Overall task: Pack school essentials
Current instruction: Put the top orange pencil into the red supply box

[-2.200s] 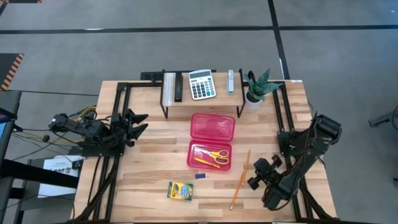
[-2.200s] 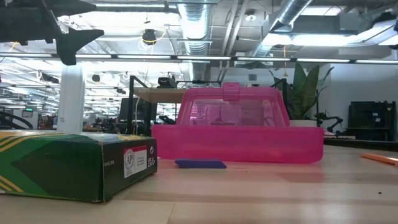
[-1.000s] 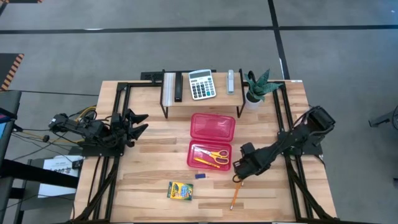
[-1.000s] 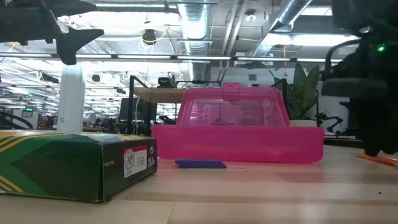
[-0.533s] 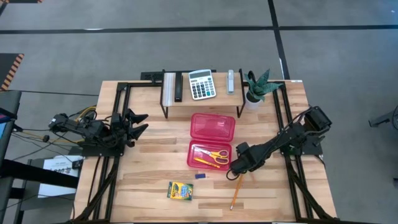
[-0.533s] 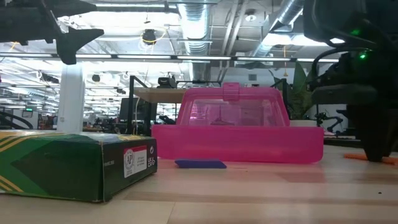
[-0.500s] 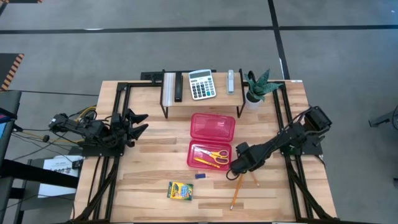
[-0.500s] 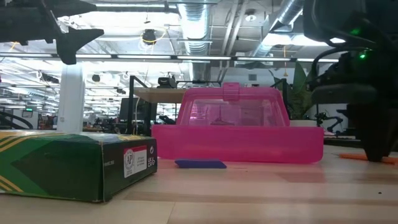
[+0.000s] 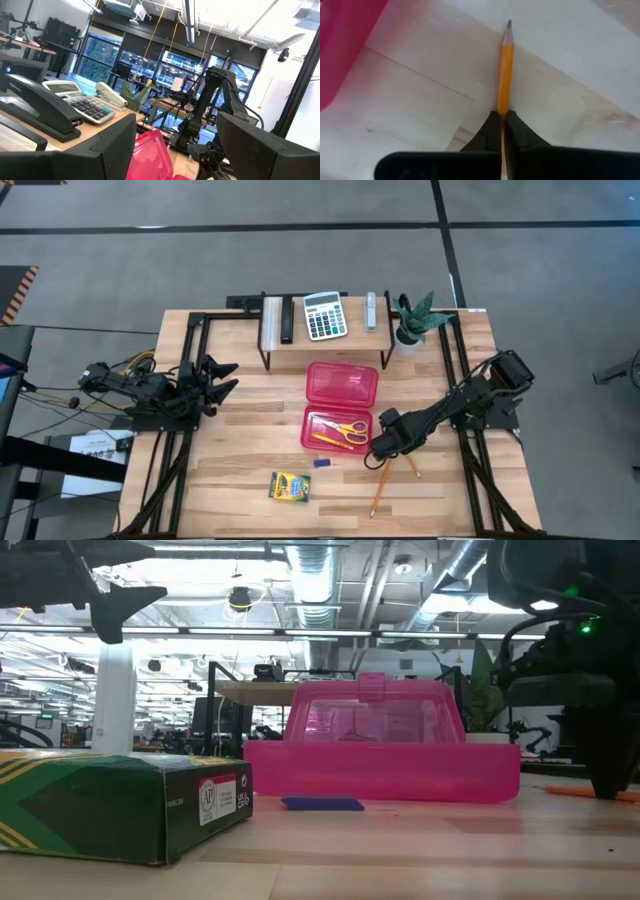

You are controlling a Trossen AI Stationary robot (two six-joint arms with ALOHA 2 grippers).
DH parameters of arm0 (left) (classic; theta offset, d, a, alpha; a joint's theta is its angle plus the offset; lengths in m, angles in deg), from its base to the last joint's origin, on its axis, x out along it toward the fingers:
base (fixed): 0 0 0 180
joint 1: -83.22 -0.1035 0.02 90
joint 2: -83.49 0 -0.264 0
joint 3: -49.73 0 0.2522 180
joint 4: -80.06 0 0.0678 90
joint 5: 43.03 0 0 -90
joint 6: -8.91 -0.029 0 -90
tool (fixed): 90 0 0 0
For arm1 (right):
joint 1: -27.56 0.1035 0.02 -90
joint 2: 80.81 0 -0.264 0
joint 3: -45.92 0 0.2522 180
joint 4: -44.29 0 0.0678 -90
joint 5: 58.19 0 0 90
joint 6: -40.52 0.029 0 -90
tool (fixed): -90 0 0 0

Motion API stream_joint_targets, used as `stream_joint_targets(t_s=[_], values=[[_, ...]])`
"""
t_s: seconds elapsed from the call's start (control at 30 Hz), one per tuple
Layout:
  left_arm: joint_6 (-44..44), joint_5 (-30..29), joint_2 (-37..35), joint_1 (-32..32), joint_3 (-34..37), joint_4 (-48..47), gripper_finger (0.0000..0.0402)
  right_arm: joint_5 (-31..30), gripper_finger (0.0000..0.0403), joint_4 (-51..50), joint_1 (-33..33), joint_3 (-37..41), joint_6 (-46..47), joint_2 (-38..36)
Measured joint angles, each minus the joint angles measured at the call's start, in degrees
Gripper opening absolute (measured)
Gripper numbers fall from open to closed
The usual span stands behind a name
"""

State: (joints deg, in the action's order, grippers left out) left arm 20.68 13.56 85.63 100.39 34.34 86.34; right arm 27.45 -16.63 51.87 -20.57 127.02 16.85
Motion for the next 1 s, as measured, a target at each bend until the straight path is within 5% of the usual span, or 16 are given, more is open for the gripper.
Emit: stream_joint_targets(t_s=[0.63,0.87,1.0], values=[[0.02,-0.02,0.01,0.00,0.00,0.02,0.0263,-5.68,0.0009,-2.31,2.20,-0.13,-0.96,-6.24],[-0.52,-0.18,0.00,0.00,0.00,0.00,0.0263,-32.86,0.0086,-3.20,15.78,-0.20,8.75,-5.71],[-0.55,-0.42,0.01,0.00,0.00,0.00,0.0263,-37.74,0.0136,-7.38,24.12,-0.20,19.16,-3.58]])
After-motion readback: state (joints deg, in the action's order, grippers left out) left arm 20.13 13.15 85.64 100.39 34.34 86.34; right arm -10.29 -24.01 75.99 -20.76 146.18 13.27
